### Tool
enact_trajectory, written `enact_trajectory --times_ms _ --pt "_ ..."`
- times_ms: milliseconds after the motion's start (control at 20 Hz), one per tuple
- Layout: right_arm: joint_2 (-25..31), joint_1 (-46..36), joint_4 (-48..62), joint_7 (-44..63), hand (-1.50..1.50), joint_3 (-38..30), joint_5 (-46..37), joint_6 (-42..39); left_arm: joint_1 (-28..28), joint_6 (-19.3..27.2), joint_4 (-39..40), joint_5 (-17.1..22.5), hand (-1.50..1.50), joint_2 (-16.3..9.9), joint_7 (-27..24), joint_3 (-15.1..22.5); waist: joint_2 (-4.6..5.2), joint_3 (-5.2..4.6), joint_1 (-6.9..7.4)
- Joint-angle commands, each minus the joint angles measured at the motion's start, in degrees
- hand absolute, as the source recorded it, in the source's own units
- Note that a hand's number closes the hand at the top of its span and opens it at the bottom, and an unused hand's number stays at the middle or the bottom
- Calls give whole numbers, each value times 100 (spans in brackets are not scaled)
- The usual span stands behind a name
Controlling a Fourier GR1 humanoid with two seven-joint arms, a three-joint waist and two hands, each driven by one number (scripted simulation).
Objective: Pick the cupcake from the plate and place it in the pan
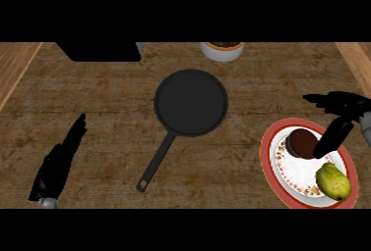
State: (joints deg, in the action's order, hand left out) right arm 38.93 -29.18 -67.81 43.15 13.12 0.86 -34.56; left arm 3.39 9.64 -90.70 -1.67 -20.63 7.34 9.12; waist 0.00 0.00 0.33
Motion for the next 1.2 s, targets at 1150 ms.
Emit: enact_trajectory --times_ms 1150 --pt "-1298 415 488 -133 -150 -616 -1945 -295 86 -709 -434 -491 0 508 355 -698 -1 1 -5"
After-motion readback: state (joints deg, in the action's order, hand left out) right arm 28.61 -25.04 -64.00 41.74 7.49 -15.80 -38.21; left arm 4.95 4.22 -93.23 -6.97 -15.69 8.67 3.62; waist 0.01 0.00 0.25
